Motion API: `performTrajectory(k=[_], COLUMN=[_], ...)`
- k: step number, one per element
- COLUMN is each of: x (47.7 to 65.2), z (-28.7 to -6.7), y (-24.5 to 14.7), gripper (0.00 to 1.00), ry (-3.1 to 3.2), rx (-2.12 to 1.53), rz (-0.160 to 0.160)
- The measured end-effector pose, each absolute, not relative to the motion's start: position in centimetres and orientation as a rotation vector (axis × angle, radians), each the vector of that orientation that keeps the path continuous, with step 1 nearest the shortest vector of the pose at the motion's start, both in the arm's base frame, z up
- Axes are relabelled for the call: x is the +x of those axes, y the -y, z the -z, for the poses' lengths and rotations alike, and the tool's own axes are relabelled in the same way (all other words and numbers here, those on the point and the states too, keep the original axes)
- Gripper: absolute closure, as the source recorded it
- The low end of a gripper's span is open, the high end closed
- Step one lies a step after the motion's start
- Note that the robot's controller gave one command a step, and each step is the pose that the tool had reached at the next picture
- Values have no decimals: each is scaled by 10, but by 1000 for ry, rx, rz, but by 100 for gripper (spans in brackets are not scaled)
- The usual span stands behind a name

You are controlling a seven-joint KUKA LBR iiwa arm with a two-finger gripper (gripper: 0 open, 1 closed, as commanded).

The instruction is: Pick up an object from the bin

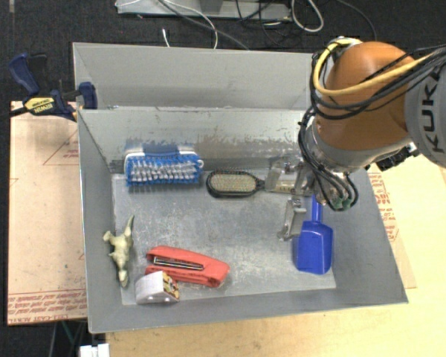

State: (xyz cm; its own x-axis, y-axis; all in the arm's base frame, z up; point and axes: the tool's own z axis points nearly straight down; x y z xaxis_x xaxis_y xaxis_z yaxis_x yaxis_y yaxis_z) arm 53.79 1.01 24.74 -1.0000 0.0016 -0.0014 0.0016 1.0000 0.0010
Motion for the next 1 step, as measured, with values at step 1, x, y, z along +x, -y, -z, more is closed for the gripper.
performTrajectory(k=[1], x=[538], z=[-247], y=[-10], gripper=[0], ry=[-3140], rx=[2], rz=[-2])
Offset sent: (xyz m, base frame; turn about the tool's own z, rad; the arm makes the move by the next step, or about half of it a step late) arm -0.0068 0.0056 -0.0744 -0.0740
